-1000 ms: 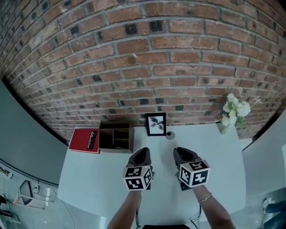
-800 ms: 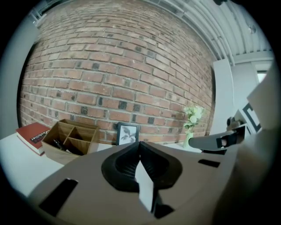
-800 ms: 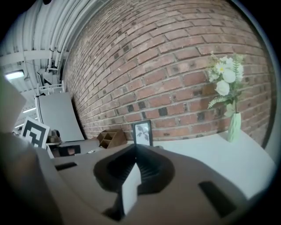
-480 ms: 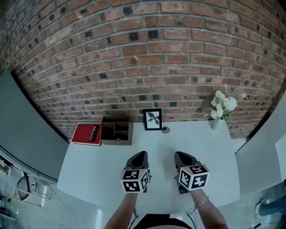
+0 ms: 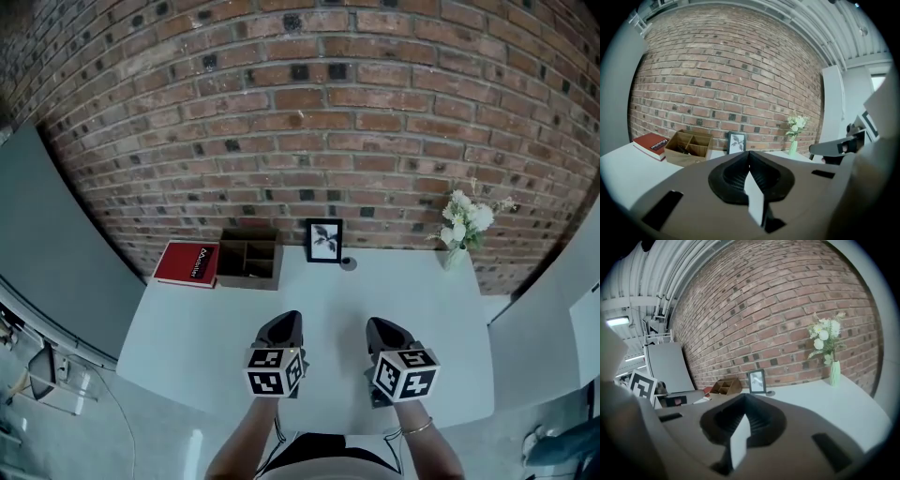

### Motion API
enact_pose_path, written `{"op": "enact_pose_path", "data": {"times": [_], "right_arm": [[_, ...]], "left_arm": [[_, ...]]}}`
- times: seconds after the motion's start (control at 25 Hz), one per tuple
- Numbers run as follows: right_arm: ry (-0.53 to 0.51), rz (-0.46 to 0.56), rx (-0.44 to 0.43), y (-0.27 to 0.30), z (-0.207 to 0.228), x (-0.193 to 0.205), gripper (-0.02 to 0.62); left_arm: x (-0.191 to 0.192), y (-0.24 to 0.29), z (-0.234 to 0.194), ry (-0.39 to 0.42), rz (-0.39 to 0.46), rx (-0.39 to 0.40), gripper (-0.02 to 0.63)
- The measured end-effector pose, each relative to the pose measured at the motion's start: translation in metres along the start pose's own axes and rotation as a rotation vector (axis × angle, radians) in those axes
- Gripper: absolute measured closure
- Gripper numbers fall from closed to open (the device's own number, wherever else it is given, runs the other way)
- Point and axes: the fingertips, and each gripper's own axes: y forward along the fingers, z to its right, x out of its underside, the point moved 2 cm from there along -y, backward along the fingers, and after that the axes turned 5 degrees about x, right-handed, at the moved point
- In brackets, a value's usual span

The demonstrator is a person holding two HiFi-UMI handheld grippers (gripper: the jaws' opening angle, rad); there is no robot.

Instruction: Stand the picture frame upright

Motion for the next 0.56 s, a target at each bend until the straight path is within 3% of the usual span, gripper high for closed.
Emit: {"op": "enact_pose_path", "data": {"times": [0.24, 0.4, 0.56], "right_arm": [[-0.001, 0.003, 0.001, -0.006, -0.007, 0.006, 0.592], [-0.016, 0.002, 0.007, -0.008, -0.006, 0.004, 0.592], [-0.010, -0.002, 0.010, 0.002, -0.007, 0.006, 0.592]], "left_arm": [[0.013, -0.007, -0.004, -0.023, -0.027, -0.005, 0.612], [0.014, -0.003, -0.004, -0.096, -0.020, 0.028, 0.612], [0.007, 0.003, -0.017, -0.049, -0.016, 0.000, 0.612]]}}
